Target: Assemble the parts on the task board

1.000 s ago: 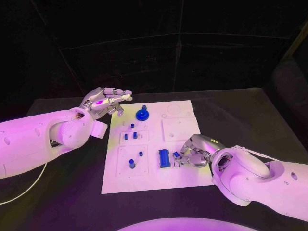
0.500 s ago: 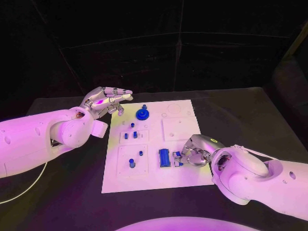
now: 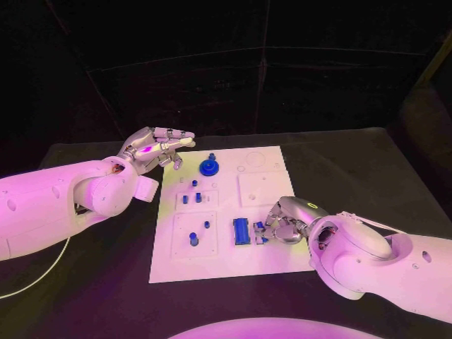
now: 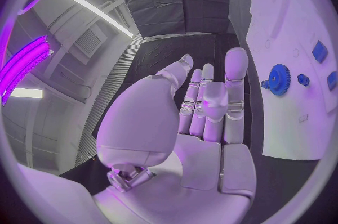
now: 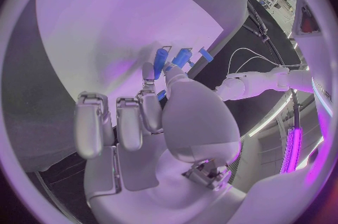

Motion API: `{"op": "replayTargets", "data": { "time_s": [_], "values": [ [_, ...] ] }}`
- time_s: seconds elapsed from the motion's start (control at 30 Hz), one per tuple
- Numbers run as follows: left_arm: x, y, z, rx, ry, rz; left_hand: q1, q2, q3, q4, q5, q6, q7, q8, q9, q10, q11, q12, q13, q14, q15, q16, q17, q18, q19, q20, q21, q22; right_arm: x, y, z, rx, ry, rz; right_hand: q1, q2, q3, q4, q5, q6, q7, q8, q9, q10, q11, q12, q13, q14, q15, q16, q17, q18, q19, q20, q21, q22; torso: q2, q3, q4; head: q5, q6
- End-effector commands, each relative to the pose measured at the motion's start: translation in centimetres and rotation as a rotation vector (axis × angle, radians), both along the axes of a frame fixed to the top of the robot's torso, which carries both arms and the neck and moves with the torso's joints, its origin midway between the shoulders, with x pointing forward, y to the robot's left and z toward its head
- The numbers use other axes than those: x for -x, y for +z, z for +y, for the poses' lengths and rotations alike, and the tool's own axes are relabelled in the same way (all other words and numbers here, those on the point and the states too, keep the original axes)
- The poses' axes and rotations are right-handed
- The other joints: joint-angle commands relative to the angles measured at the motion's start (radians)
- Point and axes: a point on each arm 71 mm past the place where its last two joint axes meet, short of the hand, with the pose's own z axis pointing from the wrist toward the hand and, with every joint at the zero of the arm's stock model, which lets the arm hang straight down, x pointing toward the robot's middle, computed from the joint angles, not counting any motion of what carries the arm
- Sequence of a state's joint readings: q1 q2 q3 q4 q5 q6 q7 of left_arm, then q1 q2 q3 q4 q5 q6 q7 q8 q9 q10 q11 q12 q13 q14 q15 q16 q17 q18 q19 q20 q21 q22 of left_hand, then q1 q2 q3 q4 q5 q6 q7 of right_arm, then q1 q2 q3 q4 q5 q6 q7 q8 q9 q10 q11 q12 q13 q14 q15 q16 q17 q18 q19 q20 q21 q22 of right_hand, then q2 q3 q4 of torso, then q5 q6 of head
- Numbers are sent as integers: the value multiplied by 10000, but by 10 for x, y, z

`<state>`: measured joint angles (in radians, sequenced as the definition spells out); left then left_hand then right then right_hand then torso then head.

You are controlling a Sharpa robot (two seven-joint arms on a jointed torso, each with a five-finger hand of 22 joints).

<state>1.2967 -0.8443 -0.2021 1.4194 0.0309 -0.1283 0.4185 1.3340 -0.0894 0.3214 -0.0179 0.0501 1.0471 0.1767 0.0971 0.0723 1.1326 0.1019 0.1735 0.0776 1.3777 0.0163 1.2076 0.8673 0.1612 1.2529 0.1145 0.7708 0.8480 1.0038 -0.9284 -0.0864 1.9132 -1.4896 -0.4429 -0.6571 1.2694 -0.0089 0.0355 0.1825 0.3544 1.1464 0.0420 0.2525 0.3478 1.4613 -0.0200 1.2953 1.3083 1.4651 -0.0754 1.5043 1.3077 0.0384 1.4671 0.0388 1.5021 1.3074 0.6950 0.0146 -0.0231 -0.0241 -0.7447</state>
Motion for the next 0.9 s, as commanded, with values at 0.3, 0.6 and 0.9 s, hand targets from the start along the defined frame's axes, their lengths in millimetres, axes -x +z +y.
{"op": "replayTargets", "data": {
  "time_s": [0.3,0.6,0.9],
  "values": [
    [1,1,-2,86,-150,27,29,86,-84,5,12,-79,-23,68,-10,-112,4,26,-2,-50,-9,31,-20,70,7,13,-33,-13,1,0,2,31,101,-7,-393,-107,-335,428,219,37,22,163,111,48,-72,-47,693,812,-95,-29,1442,-142,343,-72,-2,1910,-2,0,9,19,-26],
    [1,1,-2,87,-154,31,29,86,-84,5,12,-79,-23,68,-10,-112,4,26,-2,-50,-9,31,-20,70,7,13,-33,-13,0,0,1,-34,34,-85,-1304,-129,-1361,1086,-2061,-44,50,296,262,47,-42,-90,684,806,-72,-58,1407,-139,339,-52,-16,1907,0,1,1,25,-31],
    [1,1,-1,82,-144,34,29,86,-84,5,12,-79,-23,68,-10,-112,4,26,-2,-50,-9,31,-20,70,7,13,-33,-13,0,1,-1,-138,14,-199,-1403,-133,-1745,1066,-2561,-140,69,331,321,46,-24,-82,700,808,-57,-61,1409,-141,345,-40,-14,1915,-5,-3,5,2,-32]
  ]
}}
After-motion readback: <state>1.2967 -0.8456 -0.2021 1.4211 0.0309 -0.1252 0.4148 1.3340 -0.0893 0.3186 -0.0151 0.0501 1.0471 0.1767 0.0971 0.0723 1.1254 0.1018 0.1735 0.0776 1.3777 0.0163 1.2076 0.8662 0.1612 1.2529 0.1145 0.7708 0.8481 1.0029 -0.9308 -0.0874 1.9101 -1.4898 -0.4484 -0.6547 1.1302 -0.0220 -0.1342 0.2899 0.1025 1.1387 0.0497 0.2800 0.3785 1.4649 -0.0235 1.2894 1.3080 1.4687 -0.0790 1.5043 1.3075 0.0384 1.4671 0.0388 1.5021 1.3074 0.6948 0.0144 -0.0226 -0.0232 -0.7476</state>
